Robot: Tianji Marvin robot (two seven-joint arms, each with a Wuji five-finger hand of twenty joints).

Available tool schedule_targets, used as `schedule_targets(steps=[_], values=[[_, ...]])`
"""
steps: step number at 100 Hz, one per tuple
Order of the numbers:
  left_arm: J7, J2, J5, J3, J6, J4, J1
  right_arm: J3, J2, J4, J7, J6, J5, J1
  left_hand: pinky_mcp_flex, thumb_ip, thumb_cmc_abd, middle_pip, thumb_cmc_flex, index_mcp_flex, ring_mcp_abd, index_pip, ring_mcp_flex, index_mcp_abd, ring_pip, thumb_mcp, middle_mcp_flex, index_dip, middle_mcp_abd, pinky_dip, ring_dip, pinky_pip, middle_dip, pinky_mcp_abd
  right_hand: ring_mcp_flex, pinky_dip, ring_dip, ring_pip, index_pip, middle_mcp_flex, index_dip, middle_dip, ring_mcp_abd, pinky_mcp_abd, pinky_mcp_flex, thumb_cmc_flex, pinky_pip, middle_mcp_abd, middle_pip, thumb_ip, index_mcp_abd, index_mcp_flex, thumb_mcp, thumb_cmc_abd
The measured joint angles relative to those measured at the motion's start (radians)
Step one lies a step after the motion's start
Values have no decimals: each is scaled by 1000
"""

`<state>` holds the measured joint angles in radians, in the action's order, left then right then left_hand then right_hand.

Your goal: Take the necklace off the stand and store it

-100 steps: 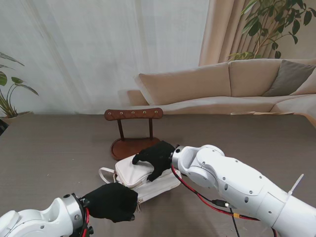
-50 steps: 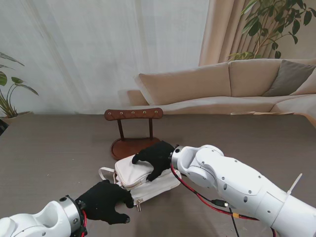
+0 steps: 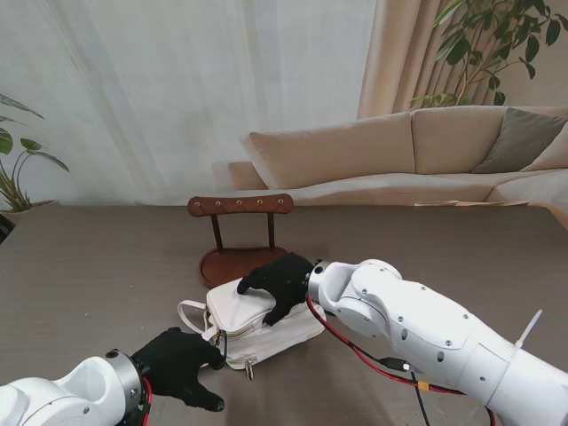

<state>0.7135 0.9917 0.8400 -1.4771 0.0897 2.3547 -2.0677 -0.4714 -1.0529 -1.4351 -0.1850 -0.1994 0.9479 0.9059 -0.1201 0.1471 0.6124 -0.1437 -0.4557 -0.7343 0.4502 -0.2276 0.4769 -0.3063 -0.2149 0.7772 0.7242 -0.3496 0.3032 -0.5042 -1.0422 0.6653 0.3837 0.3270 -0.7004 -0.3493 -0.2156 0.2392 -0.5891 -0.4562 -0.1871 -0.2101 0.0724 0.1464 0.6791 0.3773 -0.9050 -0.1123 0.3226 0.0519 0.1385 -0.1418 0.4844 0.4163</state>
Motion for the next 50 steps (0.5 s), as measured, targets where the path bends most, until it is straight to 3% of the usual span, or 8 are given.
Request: schedule_targets(steps=[9,15,23,27,34,43,50], values=[[8,-1,5,-1,3,0,4,1,0,1,0,-1,-1,-2,-1,1,0,9,16,19,4,7,-1,-2,0,-20,-12,9,1,10,8,-13,-10,3,0,0,0,1,0,0,0,0,0,0,0,-1,0,0,0,0,0,0,0,0],[9,-1,4,-6,1,0,5,1,0,2,0,-1,-2,-2,-16,1,0,8,50,18,6,8,2,33,0,-40,-12,10,1,11,10,-14,-11,12,0,0,0,1,0,0,0,0,0,0,0,-2,0,0,0,0,0,0,0,0],[5,0,3,-14,-10,-1,4,2,-1,3,0,-1,-3,-3,-59,0,-77,5,52,5,17,8,23,143,0,-132,6,14,1,9,-5,-1,-11,29,0,0,0,1,0,0,0,0,2,0,0,-2,0,0,0,0,-1,0,0,0],[1,0,4,-16,-14,-1,4,3,-1,3,0,-1,-4,-4,-99,0,-126,-10,52,-25,22,-7,87,190,-19,-213,62,5,1,-2,-28,46,-11,39,0,0,0,1,0,0,0,0,2,0,0,-2,0,0,0,0,-1,0,0,0],[-5,0,-1,-15,0,-1,5,4,-1,5,1,-1,-5,-5,-175,-12,-230,-33,21,-71,31,-25,203,224,-65,-317,181,9,1,-2,-93,161,-11,72,0,0,0,1,0,0,0,0,3,0,0,-3,0,0,0,0,-1,0,0,0],[-8,-1,-26,1,92,-1,15,5,-2,6,1,-1,-7,-6,-267,-13,-310,-58,-22,-112,41,-32,349,230,-127,-329,298,20,7,-1,-159,283,-12,123,-2,0,0,1,0,0,0,0,4,0,0,-4,0,0,0,0,-1,0,0,0],[-17,0,-23,4,94,-1,17,5,-2,7,2,-1,-8,-6,-319,-14,-331,-85,-36,-162,42,-52,414,232,-167,-283,373,34,14,-1,-192,335,-11,149,-2,0,0,1,0,0,0,-1,4,0,0,-4,0,0,0,0,-1,0,0,0]])
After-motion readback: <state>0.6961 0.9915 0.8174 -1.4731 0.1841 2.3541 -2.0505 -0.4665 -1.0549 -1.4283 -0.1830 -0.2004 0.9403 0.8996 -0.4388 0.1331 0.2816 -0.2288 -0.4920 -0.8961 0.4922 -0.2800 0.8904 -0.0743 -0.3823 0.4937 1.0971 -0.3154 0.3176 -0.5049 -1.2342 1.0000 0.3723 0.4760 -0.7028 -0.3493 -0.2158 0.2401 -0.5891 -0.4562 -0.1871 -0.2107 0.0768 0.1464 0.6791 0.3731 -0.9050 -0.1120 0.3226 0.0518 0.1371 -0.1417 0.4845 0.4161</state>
